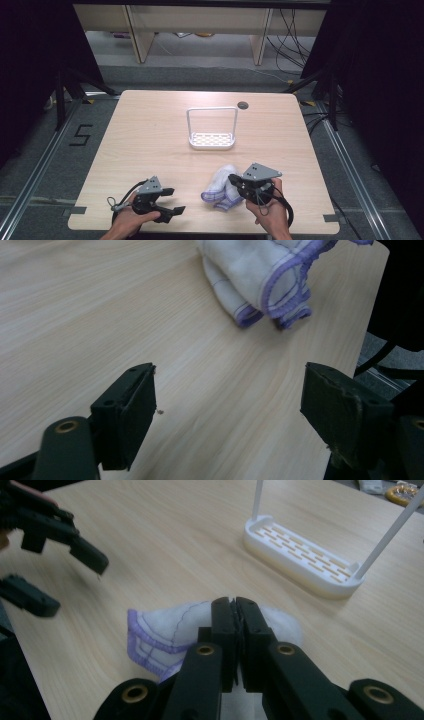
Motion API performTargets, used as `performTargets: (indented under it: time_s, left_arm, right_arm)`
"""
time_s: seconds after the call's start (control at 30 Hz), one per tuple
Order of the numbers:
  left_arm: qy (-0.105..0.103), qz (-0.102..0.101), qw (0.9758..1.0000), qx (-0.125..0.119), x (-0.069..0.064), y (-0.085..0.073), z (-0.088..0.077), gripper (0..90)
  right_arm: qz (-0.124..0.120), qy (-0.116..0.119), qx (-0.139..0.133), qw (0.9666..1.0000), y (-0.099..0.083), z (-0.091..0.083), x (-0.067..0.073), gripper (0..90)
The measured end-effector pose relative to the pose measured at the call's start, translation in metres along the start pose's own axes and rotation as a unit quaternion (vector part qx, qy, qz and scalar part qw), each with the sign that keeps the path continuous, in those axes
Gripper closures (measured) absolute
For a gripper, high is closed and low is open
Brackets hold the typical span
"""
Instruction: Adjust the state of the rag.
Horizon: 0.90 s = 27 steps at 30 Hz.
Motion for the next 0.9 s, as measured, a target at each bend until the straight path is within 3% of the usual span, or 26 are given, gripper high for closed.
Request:
performTargets:
  time_s: [0.03,0.07,0.13,0.2,0.27,0.43,0.47,0.5,0.53,0.57,0.6,0.67,0.77,0.83,0.9]
  left_arm:
    - [0.000,0.000,1.0000,0.000,0.000,0.000,0.000,24.7]
    - [-0.021,-0.011,0.9997,-0.009,-0.004,0.005,0.010,26.4]
    - [-0.024,-0.017,0.9995,-0.013,-0.005,0.007,0.015,29.4]
    - [-0.043,-0.032,0.9984,-0.017,-0.006,0.013,0.030,31.2]
    - [-0.048,-0.031,0.9982,-0.016,-0.006,0.015,0.035,32.2]
    - [-0.057,-0.018,0.9979,-0.025,-0.011,0.024,0.055,43.7]
    - [-0.071,-0.007,0.9971,-0.026,-0.017,0.028,0.059,48.5]
    - [-0.071,-0.007,0.9971,-0.026,-0.017,0.028,0.059,56.7]
    - [-0.064,0.014,0.9972,-0.035,-0.020,0.033,0.061,62.7]
    - [-0.064,0.014,0.9972,-0.035,-0.020,0.033,0.061,69.3]
    - [-0.063,0.024,0.9973,-0.028,-0.020,0.035,0.059,74.0]
    - [-0.047,0.048,0.9973,-0.030,-0.018,0.045,0.048,80.0]
    - [-0.042,0.059,0.9968,-0.034,-0.018,0.054,0.038,83.5]
    - [-0.039,0.076,0.9958,-0.031,-0.022,0.069,0.016,84.0]
    - [-0.034,0.080,0.9957,-0.030,-0.023,0.074,0.008,84.2]
  right_arm:
    - [0.000,0.000,0.000,1.0000,0.000,0.000,0.000,87.9]
    - [0.005,-0.005,-0.005,1.0000,0.006,-0.001,0.000,87.9]
    - [0.006,-0.002,-0.009,0.9999,0.010,-0.002,0.001,87.9]
    - [0.000,0.000,-0.011,0.9999,0.014,-0.003,0.002,87.9]
    - [-0.003,0.000,-0.018,0.9998,0.016,-0.003,0.002,87.9]
    - [0.003,0.003,-0.020,0.9998,0.021,-0.005,0.002,87.9]
    - [0.003,0.006,-0.022,0.9997,0.022,-0.006,0.003,87.9]
    - [0.003,0.006,-0.022,0.9997,0.022,-0.006,0.003,87.9]
    - [0.001,0.007,-0.026,0.9996,0.024,-0.006,0.002,88.0]
    - [0.001,0.007,-0.026,0.9996,0.024,-0.006,0.002,88.0]
    - [0.011,0.003,-0.028,0.9996,0.026,-0.009,0.002,88.0]
    - [0.003,0.004,-0.036,0.9993,0.029,-0.012,0.000,88.0]
    - [0.002,0.001,-0.045,0.9990,0.033,-0.016,-0.003,88.0]
    - [0.019,0.008,-0.048,0.9986,0.037,-0.025,-0.006,88.0]
    - [0.012,0.009,-0.056,0.9983,0.041,-0.031,-0.009,88.1]
Point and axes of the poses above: each handheld gripper's, and its own axes: z roughly forward along the jaws, y roughly out of its top, x roughly to its left, the point moved 8 cm from there along z, roughly forward along the jaws, and after that the axes turned 12 degrees about -y, right-handed, at the moved point
